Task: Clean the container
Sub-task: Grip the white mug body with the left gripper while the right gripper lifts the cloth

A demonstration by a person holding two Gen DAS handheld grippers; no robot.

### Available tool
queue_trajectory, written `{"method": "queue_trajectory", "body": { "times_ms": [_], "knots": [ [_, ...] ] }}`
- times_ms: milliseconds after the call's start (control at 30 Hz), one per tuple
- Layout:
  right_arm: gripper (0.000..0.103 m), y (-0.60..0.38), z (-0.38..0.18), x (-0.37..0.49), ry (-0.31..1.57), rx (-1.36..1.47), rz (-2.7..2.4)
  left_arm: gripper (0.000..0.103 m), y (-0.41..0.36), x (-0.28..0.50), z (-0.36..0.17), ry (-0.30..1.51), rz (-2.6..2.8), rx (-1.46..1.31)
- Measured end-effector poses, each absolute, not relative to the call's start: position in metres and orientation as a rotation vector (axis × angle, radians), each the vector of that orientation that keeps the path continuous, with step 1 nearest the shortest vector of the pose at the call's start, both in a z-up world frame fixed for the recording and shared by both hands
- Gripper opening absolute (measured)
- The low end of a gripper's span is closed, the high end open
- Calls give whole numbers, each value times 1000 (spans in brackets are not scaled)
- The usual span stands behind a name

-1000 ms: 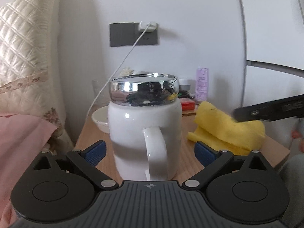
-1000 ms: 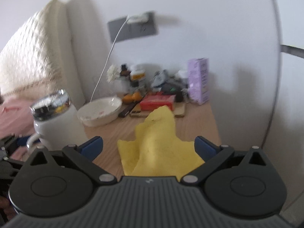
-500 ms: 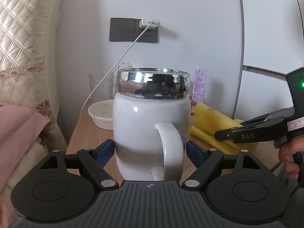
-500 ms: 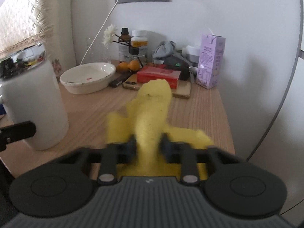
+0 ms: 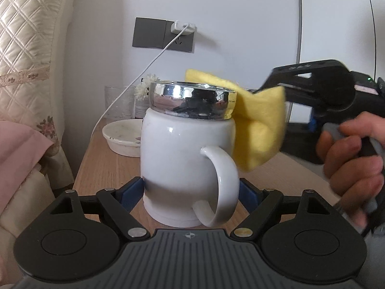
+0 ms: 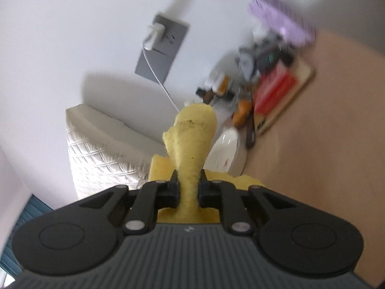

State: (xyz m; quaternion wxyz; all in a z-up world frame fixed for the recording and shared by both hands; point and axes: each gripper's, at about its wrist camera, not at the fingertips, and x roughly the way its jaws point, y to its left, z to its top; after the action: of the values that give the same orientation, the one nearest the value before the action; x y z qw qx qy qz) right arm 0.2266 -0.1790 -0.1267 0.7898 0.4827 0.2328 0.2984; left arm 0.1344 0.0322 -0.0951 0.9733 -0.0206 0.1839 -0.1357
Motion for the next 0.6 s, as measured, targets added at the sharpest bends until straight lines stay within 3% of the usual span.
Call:
{"method": "queue_trajectory", "body": {
  "times_ms": [200, 367, 600],
  "knots": [
    [15, -171, -139, 206, 519, 1060, 573, 94, 32, 143, -94, 328, -238, -30],
    [15, -174, -158, 201, 566, 1141, 569, 94, 22, 147, -94, 309, -228, 26],
    [15, -173, -143, 201, 512, 1082, 641, 91, 15, 147, -92, 318, -166, 48]
  ]
}}
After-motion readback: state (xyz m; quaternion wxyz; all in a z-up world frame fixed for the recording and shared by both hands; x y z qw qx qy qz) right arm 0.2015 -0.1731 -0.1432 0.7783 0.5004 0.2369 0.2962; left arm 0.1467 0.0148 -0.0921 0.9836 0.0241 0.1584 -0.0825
